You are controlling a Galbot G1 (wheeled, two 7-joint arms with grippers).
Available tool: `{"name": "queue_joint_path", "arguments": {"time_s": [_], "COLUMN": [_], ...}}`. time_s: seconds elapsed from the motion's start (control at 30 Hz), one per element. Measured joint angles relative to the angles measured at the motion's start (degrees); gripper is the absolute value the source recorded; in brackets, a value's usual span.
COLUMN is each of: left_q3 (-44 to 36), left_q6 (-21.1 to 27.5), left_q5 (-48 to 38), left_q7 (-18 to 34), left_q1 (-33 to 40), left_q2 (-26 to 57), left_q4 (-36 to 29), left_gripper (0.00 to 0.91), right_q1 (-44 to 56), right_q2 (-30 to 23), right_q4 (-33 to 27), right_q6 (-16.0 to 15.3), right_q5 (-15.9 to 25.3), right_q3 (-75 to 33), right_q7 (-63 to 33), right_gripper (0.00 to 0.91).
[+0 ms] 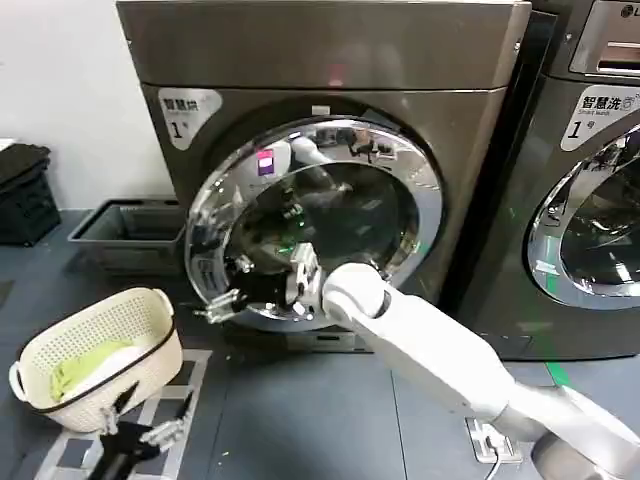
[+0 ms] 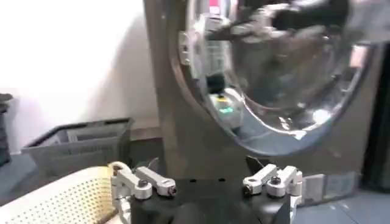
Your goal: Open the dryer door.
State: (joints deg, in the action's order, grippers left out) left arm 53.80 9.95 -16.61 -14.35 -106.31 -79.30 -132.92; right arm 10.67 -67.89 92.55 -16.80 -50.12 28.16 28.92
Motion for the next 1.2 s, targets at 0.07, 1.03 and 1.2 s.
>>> {"name": "queue_joint_path", "arguments": {"time_s": [0.07, 1.03, 1.2], "left_q3": [1.5, 3.5, 0.7], "left_q6": [0.9, 3.5, 3.6], "left_q5": [-1.5, -9.5, -10.2], "left_q7": [-0.3, -2.5, -2.5], "left_q1": [1.2, 18.3, 22.2], "left_q2": [0.8, 17.2, 20.8], "left_q4": [0.5, 10.3, 12.8], "left_gripper": [0.907, 0.907, 0.907], "right_q1": [0.4, 9.9, 11.1], "right_q2": [1.1, 17.1, 20.0], "right_q4": [1.1, 16.6, 18.9], "right_q6": [0.0, 1.2, 1.9], "right_q5": [-0.4, -1.9, -1.8], "right_q3": [-0.2, -5.1, -5.5], "right_q7": [1.1, 13.0, 15.7], "right_gripper": [0.907, 0.907, 0.907]}}
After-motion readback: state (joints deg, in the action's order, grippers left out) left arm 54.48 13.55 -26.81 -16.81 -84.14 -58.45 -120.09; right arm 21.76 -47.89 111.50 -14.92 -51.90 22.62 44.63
